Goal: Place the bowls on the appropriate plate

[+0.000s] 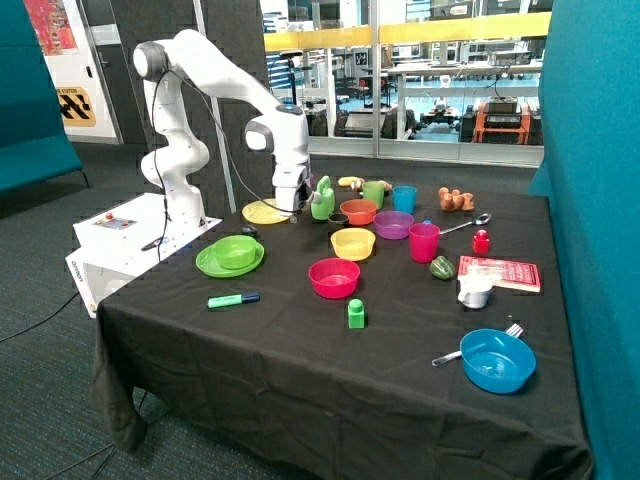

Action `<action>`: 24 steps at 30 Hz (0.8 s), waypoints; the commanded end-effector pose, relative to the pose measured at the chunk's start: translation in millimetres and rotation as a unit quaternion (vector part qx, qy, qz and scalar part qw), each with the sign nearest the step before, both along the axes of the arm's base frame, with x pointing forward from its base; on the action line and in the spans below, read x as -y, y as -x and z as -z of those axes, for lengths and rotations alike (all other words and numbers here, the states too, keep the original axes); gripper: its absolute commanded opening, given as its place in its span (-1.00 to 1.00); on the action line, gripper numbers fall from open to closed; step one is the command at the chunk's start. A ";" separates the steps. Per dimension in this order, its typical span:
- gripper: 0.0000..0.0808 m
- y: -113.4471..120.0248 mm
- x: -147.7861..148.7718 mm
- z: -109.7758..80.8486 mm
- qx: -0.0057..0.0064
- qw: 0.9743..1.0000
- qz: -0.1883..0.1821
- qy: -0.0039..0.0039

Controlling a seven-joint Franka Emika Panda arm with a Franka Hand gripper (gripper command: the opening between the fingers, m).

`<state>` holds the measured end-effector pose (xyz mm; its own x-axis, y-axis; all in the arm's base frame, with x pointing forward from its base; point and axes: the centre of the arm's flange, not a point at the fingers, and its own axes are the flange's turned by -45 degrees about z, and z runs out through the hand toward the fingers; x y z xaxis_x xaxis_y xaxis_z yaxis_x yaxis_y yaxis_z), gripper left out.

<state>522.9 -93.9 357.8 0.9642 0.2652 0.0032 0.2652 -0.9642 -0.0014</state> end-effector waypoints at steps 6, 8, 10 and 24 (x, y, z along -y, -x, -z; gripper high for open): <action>-0.03 -33.8 -12.1 -0.8 -0.001 1.000 -0.006 0.001; -0.03 -37.3 -14.4 -0.4 -0.001 1.000 -0.007 0.001; -0.03 -42.5 -17.6 0.0 -0.001 1.000 -0.008 0.001; 0.01 -67.0 -32.6 0.0 -0.001 1.000 -0.015 0.001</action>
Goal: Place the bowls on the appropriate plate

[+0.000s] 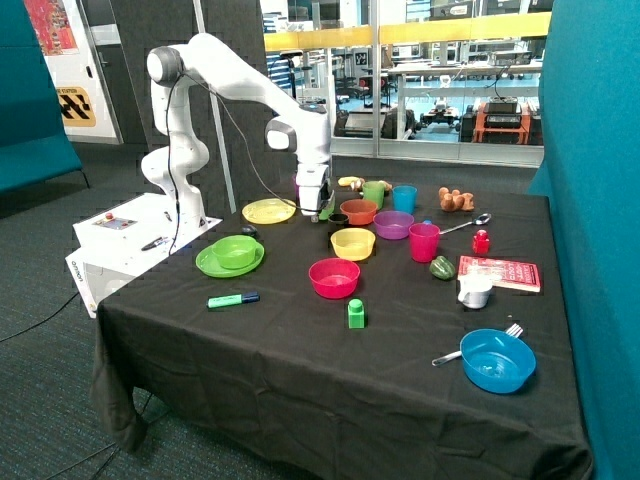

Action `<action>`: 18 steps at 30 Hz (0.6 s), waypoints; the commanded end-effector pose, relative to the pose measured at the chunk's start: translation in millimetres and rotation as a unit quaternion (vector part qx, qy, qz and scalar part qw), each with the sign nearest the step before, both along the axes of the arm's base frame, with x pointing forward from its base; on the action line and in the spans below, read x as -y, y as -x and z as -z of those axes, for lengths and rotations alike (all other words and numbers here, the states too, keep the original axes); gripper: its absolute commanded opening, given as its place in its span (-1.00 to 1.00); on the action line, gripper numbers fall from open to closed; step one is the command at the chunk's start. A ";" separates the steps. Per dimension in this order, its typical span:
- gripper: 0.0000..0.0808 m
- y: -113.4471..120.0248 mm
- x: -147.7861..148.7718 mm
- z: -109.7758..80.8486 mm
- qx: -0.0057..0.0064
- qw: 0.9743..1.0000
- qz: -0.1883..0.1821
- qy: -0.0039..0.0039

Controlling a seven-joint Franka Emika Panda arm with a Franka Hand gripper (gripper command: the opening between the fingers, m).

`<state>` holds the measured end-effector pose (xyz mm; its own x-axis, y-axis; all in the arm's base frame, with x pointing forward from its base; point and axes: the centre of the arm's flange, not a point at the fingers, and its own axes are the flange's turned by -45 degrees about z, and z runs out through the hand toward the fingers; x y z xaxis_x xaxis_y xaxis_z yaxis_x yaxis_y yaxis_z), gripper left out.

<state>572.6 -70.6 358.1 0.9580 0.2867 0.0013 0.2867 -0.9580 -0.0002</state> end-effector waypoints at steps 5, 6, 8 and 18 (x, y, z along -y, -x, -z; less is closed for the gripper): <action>0.03 -28.0 -12.2 2.9 -0.001 1.000 0.000 0.000; 0.04 -30.6 -12.4 4.0 -0.001 1.000 0.003 0.000; 0.05 -35.5 -12.4 6.7 -0.001 1.000 0.010 0.000; 0.03 -53.5 -16.5 16.0 -0.001 1.000 0.018 0.000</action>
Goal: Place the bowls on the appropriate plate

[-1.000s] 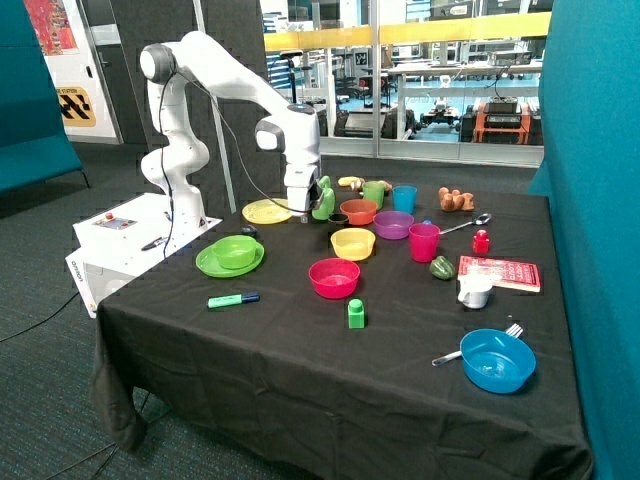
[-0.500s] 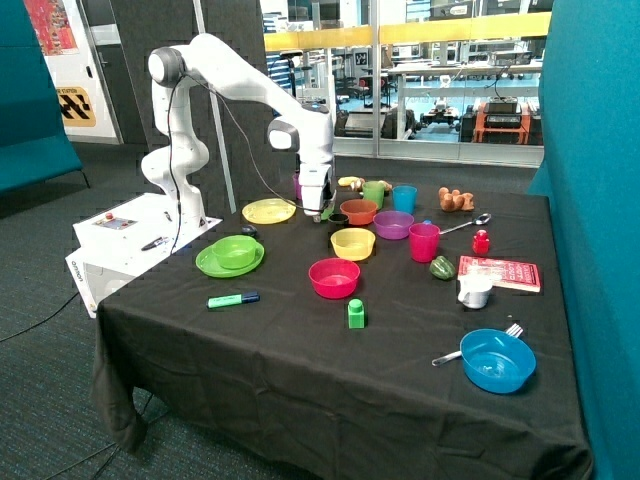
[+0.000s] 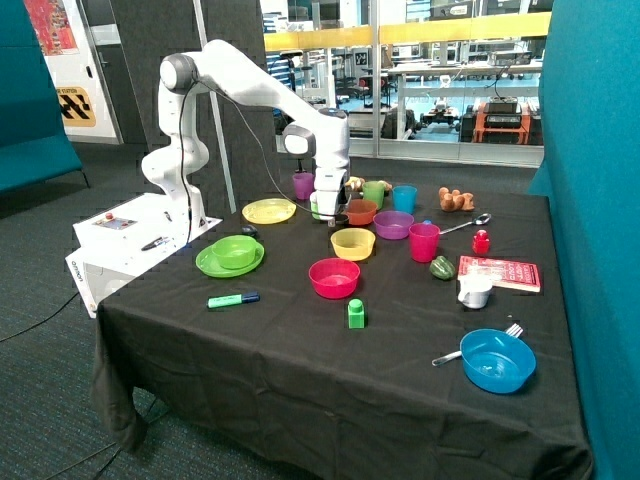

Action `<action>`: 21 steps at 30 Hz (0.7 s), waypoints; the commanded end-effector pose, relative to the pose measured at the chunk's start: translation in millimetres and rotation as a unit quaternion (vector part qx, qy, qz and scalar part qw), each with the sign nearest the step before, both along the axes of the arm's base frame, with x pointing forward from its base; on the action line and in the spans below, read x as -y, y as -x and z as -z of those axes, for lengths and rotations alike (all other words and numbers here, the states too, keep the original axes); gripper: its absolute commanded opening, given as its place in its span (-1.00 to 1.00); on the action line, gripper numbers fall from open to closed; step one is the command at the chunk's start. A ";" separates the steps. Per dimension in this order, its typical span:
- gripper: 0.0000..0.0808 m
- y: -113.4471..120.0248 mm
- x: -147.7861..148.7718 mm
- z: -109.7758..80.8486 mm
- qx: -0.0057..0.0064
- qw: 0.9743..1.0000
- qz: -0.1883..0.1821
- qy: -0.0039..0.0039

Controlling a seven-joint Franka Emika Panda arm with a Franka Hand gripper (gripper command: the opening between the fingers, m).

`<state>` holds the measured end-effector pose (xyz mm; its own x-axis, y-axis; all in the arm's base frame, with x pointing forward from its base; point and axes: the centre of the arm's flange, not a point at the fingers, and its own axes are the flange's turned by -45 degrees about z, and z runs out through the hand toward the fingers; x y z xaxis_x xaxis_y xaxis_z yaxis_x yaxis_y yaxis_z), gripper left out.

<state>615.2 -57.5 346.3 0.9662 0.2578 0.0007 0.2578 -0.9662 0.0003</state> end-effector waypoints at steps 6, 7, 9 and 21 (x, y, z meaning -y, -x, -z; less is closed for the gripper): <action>0.03 -16.7 -11.0 7.5 0.000 1.000 0.001 0.000; 0.03 -17.5 -12.2 8.1 0.000 1.000 0.000 0.000; 0.03 -19.1 -14.8 9.8 0.000 1.000 -0.001 0.000; 0.01 -29.2 -28.1 19.8 0.000 1.000 0.000 0.000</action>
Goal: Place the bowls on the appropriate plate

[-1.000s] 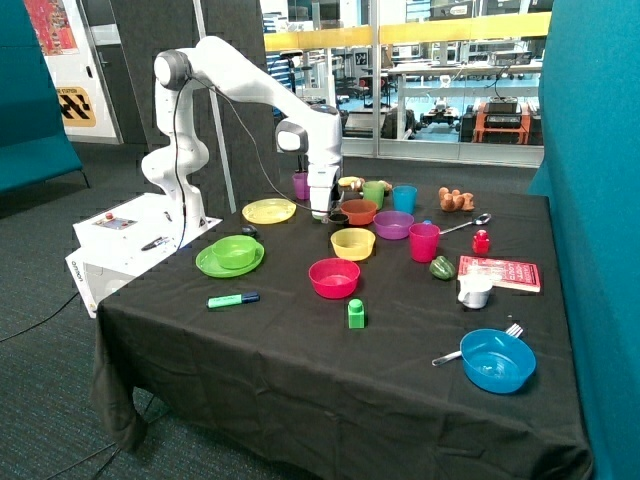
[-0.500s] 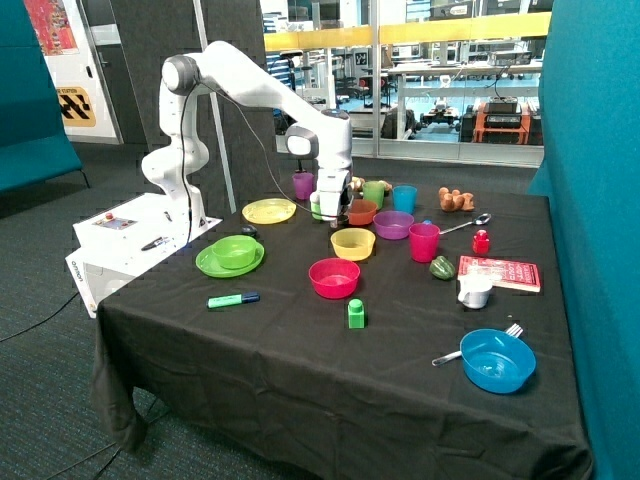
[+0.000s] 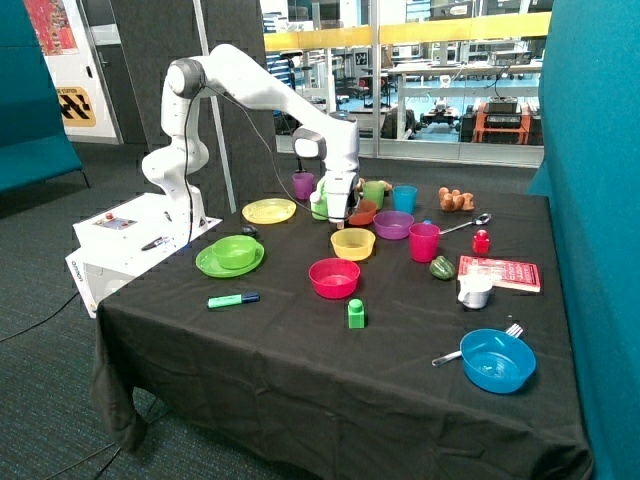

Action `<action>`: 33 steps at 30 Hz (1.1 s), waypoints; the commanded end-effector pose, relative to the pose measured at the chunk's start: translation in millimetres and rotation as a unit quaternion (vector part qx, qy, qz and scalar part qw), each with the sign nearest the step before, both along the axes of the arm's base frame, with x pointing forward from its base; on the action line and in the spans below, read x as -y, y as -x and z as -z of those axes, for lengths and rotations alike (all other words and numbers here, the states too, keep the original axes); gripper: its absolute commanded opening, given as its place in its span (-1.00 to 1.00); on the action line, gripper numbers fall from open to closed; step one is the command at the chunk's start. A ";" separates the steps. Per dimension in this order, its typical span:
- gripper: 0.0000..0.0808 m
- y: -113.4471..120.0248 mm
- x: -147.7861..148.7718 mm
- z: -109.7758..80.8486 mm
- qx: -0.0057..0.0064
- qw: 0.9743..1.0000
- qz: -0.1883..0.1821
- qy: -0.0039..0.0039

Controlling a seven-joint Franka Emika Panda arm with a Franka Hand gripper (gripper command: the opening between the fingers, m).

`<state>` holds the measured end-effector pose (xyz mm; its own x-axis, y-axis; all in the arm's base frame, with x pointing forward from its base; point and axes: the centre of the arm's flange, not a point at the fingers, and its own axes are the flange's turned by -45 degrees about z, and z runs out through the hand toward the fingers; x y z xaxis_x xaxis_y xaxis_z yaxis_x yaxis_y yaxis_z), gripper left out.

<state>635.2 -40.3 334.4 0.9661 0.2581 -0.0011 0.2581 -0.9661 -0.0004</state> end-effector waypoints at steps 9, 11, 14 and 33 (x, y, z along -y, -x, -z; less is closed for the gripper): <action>-0.02 -13.8 -17.3 15.0 0.001 1.000 0.001 0.000; -0.02 -14.6 -17.7 16.0 0.001 1.000 0.001 0.000; -0.03 -16.0 -16.8 17.3 0.001 1.000 0.003 0.000; -0.19 -19.3 -2.9 22.1 0.001 1.000 0.011 0.000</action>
